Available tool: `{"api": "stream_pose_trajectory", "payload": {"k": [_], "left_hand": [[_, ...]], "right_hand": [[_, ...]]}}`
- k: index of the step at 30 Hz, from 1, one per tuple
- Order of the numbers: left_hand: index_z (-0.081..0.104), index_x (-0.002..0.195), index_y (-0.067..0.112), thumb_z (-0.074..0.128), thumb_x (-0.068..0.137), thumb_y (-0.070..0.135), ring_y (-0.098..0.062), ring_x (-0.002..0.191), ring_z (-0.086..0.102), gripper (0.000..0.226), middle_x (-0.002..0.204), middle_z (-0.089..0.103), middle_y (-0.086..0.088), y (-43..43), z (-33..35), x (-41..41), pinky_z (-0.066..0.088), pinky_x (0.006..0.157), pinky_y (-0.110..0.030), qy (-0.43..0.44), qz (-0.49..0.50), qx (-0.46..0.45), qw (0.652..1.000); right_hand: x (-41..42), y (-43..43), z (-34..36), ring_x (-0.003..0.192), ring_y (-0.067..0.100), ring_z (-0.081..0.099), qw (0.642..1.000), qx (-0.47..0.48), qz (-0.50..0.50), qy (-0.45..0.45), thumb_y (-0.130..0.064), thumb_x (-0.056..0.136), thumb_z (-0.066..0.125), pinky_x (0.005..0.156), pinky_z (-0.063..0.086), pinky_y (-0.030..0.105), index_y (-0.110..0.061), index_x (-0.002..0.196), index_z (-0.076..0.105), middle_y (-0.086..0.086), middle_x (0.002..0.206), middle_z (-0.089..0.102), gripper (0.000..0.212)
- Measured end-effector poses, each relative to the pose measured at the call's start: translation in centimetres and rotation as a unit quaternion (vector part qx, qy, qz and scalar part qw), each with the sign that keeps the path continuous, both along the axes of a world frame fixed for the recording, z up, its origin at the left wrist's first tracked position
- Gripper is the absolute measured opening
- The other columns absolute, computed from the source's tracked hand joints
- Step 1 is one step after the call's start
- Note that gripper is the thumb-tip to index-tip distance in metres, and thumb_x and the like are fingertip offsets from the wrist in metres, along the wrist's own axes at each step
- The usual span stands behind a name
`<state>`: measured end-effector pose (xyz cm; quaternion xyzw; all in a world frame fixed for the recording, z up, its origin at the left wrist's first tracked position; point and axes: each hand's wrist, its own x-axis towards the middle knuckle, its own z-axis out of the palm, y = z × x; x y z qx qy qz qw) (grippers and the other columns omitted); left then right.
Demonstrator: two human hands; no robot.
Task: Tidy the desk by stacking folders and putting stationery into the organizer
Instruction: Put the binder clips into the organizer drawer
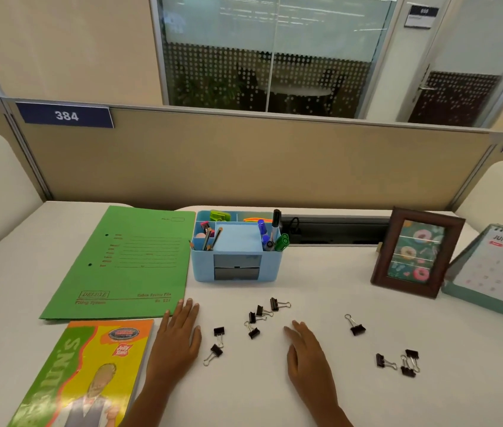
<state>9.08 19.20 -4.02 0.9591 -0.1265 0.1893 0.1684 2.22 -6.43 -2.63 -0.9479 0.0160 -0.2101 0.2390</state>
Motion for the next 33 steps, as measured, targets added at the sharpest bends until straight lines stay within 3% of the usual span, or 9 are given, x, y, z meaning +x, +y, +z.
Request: {"api": "stream_pose_trajectory", "payload": {"k": [5,8,10,13,16,21,23,27,33], "left_hand": [[0.065,0.108,0.002,0.029,0.09,0.026,-0.02,0.13,0.028,0.047,0.113,0.066,-0.015,-0.5,0.2,-0.1,0.004,0.111,-0.023,-0.06,0.006,0.018,0.998],[0.069,0.098,0.001,0.033,0.082,0.021,-0.031,0.112,0.055,0.044,0.103,0.069,-0.016,-2.3,2.3,-0.4,0.038,0.096,-0.031,-0.049,-0.016,-0.018,0.999],[0.068,0.1,0.002,0.034,0.084,0.022,-0.032,0.109,0.059,0.044,0.107,0.068,-0.016,-4.2,4.1,-0.3,0.048,0.088,-0.033,-0.014,-0.018,-0.093,0.995],[0.061,0.114,0.001,0.04,0.095,0.013,-0.027,0.115,0.052,0.03,0.119,0.061,-0.014,-7.2,6.5,0.4,0.033,0.096,-0.023,0.066,0.012,-0.281,0.957],[0.058,0.115,0.0,0.04,0.097,0.008,-0.024,0.104,0.053,0.027,0.115,0.06,-0.014,-9.3,8.9,1.8,0.039,0.088,-0.025,0.118,0.053,-0.454,0.881],[0.035,0.136,-0.003,0.034,0.099,0.01,-0.031,0.121,0.045,0.039,0.131,0.045,-0.023,-10.4,11.7,3.9,0.04,0.096,-0.03,0.279,0.087,-0.8,0.524],[0.031,0.138,0.0,0.032,0.099,0.013,-0.034,0.131,0.036,0.041,0.141,0.037,-0.024,-10.5,12.2,4.1,0.03,0.107,-0.036,0.287,0.088,-0.842,0.448],[0.032,0.138,0.003,0.03,0.1,0.021,-0.033,0.132,0.035,0.042,0.142,0.036,-0.023,-11.2,12.3,4.3,0.028,0.109,-0.037,0.283,0.109,-0.869,0.39],[0.03,0.14,0.006,0.03,0.1,0.026,-0.033,0.132,0.035,0.045,0.144,0.037,-0.015,-12.0,11.5,4.3,0.028,0.108,-0.039,0.265,0.109,-0.877,0.385]], "right_hand": [[0.0,0.1,0.4,0.11,0.012,0.044,1.0,-0.006,-0.01,-0.009,-0.018,0.078,0.034,0.105,0.011,0.005,-0.009,0.098,0.07,0.008,0.107,0.069,0.042],[0.0,0.1,0.6,0.11,0.012,0.044,1.0,-0.005,-0.011,-0.01,-0.018,0.078,0.034,0.104,0.008,0.002,-0.009,0.098,0.07,0.008,0.107,0.069,0.043],[0.0,0.1,0.6,0.11,0.013,0.043,1.0,-0.005,-0.012,-0.007,-0.017,0.078,0.033,0.103,0.006,0.0,-0.009,0.097,0.07,0.008,0.106,0.07,0.043],[0.0,0.1,0.5,0.11,0.013,0.043,1.0,0.0,-0.011,-0.002,-0.017,0.077,0.033,0.102,0.004,-0.002,-0.009,0.098,0.07,0.007,0.107,0.069,0.043],[0.1,0.1,0.3,0.109,0.013,0.044,1.0,0.0,-0.012,-0.001,-0.017,0.077,0.033,0.103,0.004,-0.001,-0.01,0.098,0.07,0.007,0.107,0.069,0.043],[0.2,0.1,0.2,0.105,0.011,0.046,1.0,-0.004,-0.011,-0.011,-0.017,0.075,0.034,0.103,0.005,0.0,-0.009,0.095,0.071,0.008,0.103,0.071,0.042],[0.3,0.1,0.2,0.105,0.011,0.046,1.0,-0.004,-0.012,-0.013,-0.017,0.075,0.035,0.103,0.004,-0.001,-0.009,0.094,0.071,0.008,0.103,0.071,0.042],[0.5,0.1,0.1,0.105,0.01,0.046,1.0,-0.007,-0.012,-0.014,-0.017,0.074,0.034,0.102,0.004,-0.002,-0.01,0.094,0.071,0.006,0.102,0.071,0.043],[0.6,0.1,-0.1,0.106,0.011,0.046,1.0,-0.006,-0.016,-0.02,-0.017,0.073,0.035,0.102,0.005,-0.002,-0.01,0.092,0.072,0.005,0.101,0.071,0.042]]}}
